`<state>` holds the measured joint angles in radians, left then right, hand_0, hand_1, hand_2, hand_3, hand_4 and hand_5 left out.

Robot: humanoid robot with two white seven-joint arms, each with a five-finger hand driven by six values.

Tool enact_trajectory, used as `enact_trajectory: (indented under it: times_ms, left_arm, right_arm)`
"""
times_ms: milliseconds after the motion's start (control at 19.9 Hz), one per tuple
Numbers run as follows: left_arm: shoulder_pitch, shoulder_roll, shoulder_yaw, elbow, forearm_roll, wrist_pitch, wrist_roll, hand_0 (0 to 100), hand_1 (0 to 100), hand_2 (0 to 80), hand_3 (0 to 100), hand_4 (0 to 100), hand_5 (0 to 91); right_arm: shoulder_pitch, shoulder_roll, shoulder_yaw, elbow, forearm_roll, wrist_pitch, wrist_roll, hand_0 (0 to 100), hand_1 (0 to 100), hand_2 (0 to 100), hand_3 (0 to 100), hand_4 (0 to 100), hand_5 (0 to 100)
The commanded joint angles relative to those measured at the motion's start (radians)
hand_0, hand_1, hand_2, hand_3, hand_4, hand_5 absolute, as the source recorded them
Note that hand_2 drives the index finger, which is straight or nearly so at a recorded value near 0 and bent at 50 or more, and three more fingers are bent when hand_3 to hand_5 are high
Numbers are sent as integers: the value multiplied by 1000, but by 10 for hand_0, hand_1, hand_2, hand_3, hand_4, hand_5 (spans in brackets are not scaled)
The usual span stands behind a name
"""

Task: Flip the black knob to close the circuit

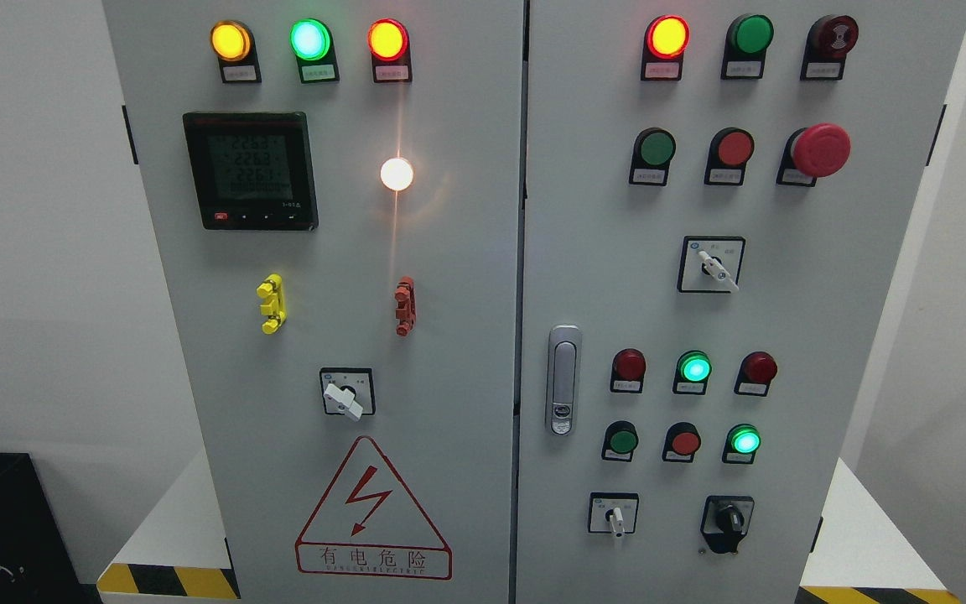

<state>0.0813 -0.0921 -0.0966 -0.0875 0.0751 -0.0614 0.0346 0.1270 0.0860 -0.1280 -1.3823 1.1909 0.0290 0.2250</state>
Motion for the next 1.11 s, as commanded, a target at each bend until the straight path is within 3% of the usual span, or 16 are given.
enact_trajectory:
  times_ms: [0, 301, 553, 904, 1055]
  left_arm:
    - [0, 0, 0, 0, 0, 0, 1, 120, 556, 0, 0, 0, 0]
    - [0, 0, 0, 0, 0, 0, 1, 120, 556, 0, 0, 0, 0]
    - [0, 0, 0, 0, 0, 0, 1, 120, 556, 0, 0, 0, 0]
    - [0, 0, 0, 0, 0, 0, 1, 120, 556, 0, 0, 0, 0]
    - [0, 0, 0, 0, 0, 0, 1, 120, 556, 0, 0, 0, 0]
  right_arm:
    - [-44, 8, -84, -337, 39, 3, 36, 0, 0, 909, 1000, 941, 958]
    - [-133, -29, -111, -339, 42, 34, 89, 0, 0, 911, 1000, 941, 959]
    - [-181, -23, -113, -350, 55, 48, 96, 0, 0, 911, 1000, 942, 959]
    - [-285, -23, -124, -347, 85, 69, 154, 0, 0, 912, 1000, 942, 960]
    - [-322, -22, -124, -334, 114, 71, 154, 0, 0, 913, 1000, 942, 960]
